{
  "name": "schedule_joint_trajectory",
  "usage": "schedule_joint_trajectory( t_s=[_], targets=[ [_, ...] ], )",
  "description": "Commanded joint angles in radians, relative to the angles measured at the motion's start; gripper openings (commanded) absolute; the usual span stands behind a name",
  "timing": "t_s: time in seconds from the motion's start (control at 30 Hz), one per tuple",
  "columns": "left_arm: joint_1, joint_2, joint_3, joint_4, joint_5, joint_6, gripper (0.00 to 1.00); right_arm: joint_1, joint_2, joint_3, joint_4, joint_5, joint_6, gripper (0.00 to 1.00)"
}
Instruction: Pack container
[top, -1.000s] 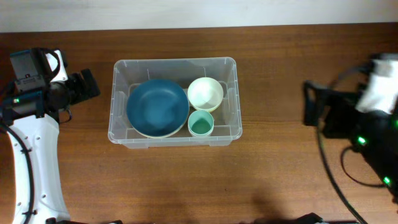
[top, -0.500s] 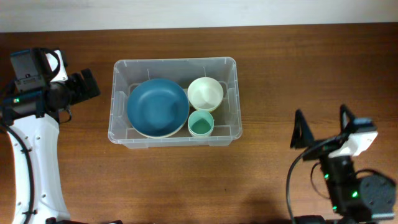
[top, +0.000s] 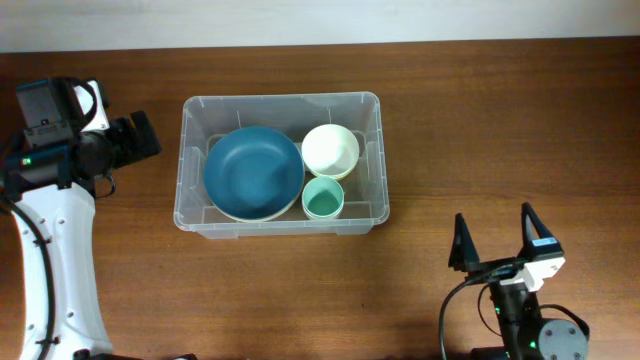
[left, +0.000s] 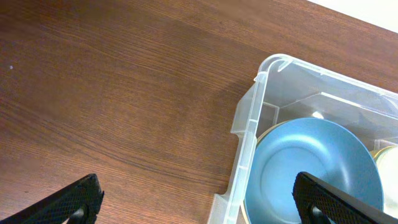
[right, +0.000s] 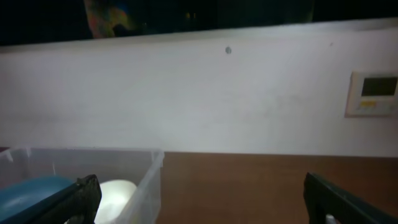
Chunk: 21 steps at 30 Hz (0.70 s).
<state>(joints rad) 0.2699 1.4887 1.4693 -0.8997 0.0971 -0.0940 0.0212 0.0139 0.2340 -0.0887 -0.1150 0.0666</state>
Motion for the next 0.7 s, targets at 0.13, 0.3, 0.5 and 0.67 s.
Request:
schedule_joint_trajectory(
  t_s=[0.13, 0.3, 0.5, 0.67],
  targets=[
    [0.006, 0.005, -0.006, 0.001, -0.001, 0.016, 1.00, 0.006, -0.011, -0.076, 0.005, -0.005, -0.112, 0.99],
    [0.006, 0.005, -0.006, 0.001, -0.001, 0.016, 1.00, 0.006, -0.011, -0.148, 0.056, -0.009, -0.115, 0.99],
    [0.006, 0.005, -0.006, 0.001, -0.001, 0.016, 1.00, 0.006, -0.011, -0.229, 0.130, -0.008, -0.115, 0.99],
    [0.006, 0.005, -0.006, 0.001, -0.001, 0.016, 1.00, 0.006, -0.011, -0.229, 0.126, -0.008, -0.115, 0.99]
  ],
)
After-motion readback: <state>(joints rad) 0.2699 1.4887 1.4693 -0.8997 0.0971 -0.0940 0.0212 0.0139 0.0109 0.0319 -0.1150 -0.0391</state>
